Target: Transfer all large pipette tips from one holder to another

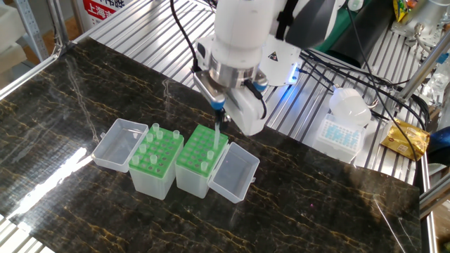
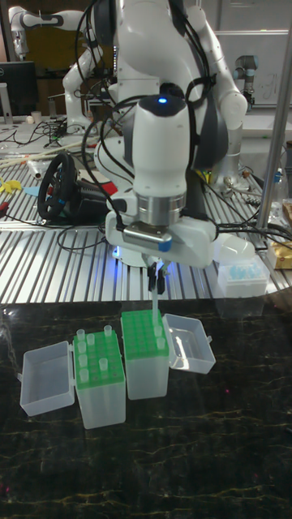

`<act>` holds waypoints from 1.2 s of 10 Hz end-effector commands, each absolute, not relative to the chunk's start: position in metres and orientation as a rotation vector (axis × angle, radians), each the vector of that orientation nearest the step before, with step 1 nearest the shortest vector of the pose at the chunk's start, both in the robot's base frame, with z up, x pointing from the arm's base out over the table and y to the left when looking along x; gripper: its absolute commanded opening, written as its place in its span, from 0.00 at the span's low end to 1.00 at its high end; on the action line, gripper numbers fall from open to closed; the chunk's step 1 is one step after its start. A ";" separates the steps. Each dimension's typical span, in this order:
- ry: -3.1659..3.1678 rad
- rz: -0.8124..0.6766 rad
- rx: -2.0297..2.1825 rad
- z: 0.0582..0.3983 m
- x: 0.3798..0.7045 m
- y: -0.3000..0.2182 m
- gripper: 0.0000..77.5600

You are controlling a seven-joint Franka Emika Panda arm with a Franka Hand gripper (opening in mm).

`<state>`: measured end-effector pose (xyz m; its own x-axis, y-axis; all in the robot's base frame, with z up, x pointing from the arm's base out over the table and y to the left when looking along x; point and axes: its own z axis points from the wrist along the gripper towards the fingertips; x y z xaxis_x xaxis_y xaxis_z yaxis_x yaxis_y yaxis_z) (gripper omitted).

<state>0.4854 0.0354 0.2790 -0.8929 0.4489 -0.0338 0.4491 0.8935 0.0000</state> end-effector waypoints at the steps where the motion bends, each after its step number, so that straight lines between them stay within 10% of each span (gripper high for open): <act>1: 3.032 -0.013 0.722 0.299 0.490 0.029 0.02; 12: 3.050 0.012 0.764 0.332 0.499 0.017 0.02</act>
<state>0.4953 0.0192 0.3264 -0.8860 0.4637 0.0016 0.4637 0.8860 0.0004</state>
